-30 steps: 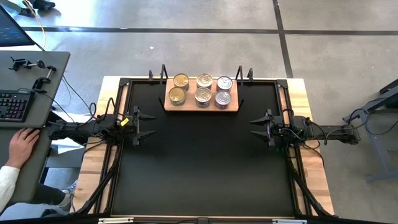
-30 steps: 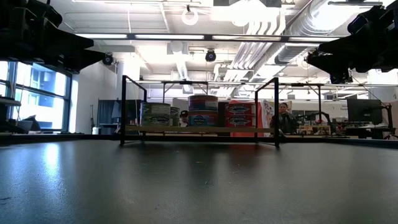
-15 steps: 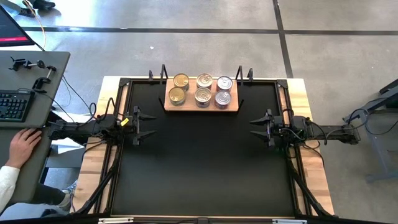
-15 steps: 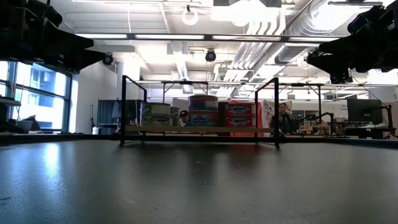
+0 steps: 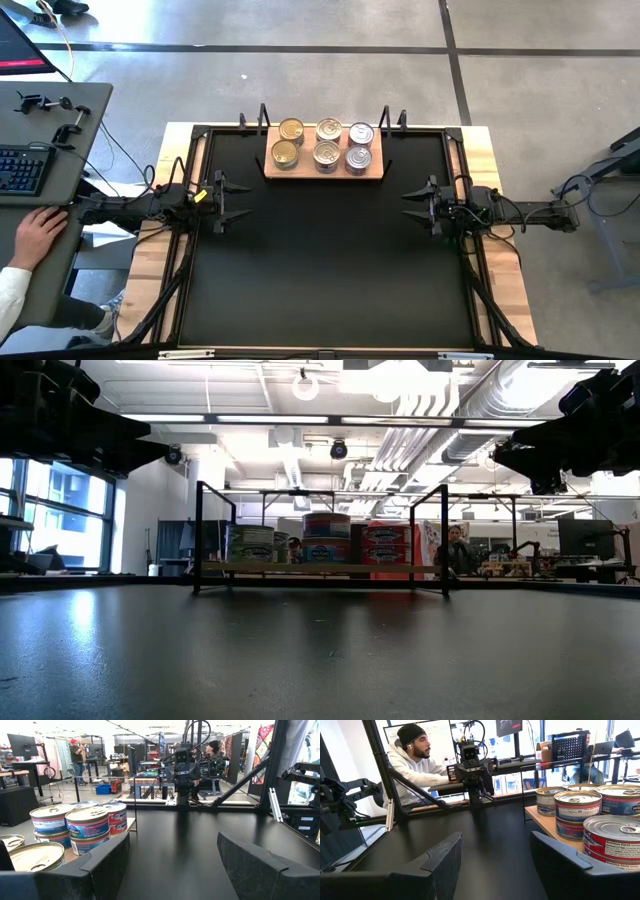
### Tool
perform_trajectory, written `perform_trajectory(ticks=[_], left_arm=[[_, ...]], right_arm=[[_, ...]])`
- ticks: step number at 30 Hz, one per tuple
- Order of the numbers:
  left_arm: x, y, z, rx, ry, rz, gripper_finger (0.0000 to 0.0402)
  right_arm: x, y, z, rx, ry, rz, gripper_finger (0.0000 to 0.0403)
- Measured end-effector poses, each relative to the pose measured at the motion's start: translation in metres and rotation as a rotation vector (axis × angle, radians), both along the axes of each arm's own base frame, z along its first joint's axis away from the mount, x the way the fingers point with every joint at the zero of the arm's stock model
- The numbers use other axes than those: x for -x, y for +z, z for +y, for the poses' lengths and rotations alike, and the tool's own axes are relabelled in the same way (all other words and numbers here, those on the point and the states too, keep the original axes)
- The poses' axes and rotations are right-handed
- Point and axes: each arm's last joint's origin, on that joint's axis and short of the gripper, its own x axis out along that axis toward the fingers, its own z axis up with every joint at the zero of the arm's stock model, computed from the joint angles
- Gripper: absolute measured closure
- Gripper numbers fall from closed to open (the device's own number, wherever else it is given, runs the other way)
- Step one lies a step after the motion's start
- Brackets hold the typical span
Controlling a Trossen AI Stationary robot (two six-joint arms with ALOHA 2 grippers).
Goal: Stack canned seafood by type on shelf
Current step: Return to Home Position
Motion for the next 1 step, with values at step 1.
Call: perform_trajectory(ticks=[1], left_arm=[[0.0, 0.0, 0.0, 0.0, 0.0, 0.0, 0.011]], right_arm=[[0.0, 0.0, 0.0, 0.0, 0.0, 0.0, 0.0179]])
